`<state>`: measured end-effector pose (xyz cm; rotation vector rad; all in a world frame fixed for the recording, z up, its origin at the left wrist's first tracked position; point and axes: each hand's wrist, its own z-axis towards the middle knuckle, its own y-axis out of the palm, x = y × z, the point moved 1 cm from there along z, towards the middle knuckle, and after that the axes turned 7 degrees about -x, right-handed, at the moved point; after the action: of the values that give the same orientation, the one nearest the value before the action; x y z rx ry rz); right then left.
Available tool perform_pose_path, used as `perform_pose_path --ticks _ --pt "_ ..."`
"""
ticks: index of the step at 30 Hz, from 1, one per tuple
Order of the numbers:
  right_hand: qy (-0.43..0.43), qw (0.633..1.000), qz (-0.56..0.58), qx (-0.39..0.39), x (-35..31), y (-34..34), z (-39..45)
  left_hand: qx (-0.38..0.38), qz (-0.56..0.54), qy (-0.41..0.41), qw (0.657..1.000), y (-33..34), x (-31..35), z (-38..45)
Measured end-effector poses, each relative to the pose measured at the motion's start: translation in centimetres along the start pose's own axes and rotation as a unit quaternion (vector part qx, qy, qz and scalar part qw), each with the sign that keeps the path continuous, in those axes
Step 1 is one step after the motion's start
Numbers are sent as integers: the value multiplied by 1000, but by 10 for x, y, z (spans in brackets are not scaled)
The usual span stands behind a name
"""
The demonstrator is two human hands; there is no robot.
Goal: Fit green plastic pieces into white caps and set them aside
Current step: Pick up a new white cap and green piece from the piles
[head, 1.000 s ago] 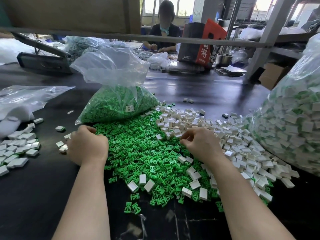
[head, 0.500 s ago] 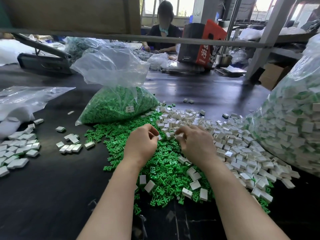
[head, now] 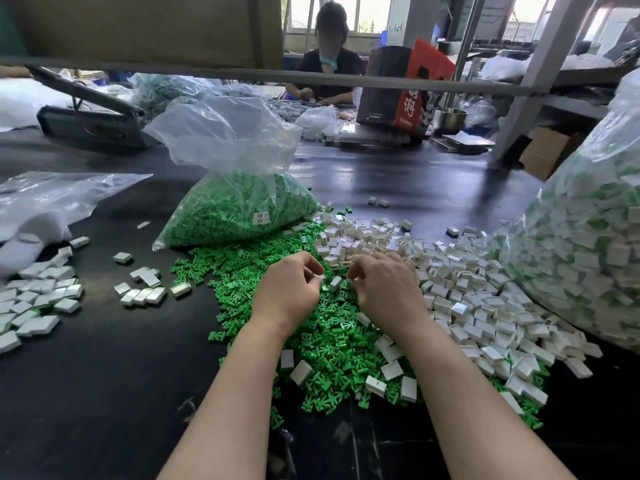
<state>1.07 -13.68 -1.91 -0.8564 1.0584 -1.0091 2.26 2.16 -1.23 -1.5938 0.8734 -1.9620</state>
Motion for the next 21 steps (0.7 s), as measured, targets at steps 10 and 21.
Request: perform_pose_path --ticks 10,21 --pt "-50 959 277 41 -10 -17 0 -48 -323 -14 945 -2 9 -1" --pt "9 990 26 -137 1 -16 -1 -60 -524 -59 848 -9 7 -2"
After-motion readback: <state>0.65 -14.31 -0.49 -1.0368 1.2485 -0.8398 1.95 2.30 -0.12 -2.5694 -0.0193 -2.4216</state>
